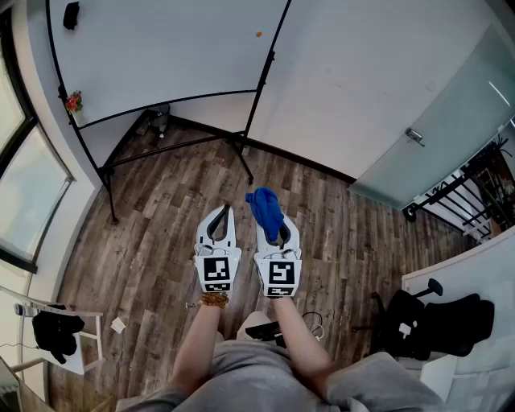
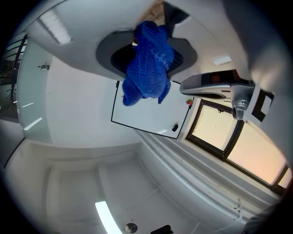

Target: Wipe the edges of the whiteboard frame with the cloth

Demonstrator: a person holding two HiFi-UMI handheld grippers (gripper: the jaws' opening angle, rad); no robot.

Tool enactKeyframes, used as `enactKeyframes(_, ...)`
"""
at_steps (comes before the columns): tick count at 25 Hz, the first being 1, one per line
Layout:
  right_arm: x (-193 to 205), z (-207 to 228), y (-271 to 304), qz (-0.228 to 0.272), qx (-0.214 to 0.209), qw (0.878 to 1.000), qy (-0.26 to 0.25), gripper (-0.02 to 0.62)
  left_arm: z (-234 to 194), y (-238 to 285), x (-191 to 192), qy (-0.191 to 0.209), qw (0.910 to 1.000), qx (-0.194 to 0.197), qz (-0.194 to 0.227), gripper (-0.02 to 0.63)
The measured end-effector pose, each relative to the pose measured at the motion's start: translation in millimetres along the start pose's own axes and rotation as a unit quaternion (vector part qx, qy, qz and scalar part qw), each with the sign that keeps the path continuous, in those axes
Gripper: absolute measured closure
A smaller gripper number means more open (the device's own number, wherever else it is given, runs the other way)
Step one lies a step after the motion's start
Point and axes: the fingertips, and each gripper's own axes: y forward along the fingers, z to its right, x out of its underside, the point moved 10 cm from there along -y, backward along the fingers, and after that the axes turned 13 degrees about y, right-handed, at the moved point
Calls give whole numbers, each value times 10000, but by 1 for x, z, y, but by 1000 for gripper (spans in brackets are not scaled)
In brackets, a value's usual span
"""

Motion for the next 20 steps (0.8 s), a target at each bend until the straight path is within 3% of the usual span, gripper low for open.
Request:
enactKeyframes(6,16,19,41,-48,-175,9992,348,457,-3,35,16,77,9998,49,-153,597)
enactKeyframes(11,27,58,95,20,-322,9973,658,456,-6,95,26,277,9990,-40,-344,597)
enactKeyframes(20,32,198,188,190,-354,9934,1072,456,39,243,21,531,9974,-64,-481,597)
